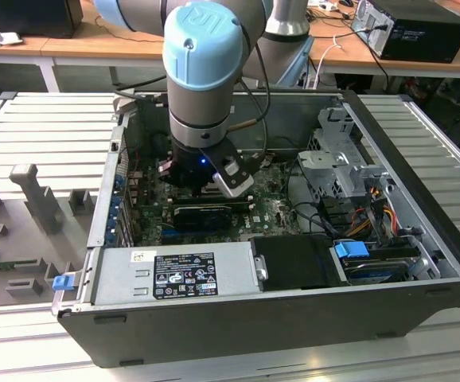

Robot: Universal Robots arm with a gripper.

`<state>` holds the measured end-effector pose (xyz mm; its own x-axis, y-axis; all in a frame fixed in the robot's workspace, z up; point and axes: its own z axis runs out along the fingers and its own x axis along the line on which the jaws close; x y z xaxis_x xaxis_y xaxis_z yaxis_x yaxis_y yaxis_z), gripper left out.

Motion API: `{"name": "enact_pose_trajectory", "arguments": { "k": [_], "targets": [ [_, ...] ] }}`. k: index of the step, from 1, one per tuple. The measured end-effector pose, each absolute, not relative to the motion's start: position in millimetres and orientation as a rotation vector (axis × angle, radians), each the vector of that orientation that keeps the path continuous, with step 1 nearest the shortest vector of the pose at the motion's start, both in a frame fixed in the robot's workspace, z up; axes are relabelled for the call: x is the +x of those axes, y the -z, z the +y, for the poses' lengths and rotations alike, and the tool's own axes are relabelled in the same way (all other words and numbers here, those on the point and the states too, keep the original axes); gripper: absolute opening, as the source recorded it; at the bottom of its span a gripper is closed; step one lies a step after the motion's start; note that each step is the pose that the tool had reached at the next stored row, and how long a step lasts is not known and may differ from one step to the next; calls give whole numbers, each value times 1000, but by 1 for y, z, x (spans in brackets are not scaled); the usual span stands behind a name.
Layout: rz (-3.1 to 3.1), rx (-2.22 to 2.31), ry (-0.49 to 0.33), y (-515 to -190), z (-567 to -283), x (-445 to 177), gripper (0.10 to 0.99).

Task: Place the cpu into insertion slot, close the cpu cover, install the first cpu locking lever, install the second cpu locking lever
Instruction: 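Install the second cpu locking lever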

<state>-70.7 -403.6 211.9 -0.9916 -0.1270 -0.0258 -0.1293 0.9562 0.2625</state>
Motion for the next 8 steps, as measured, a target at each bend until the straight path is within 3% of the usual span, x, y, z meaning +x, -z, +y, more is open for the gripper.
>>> {"name": "enact_pose_trajectory", "arguments": {
  "k": [8],
  "targets": [
    [3090, -174, -459, -209, -410, -72, 106]
  ]
}}
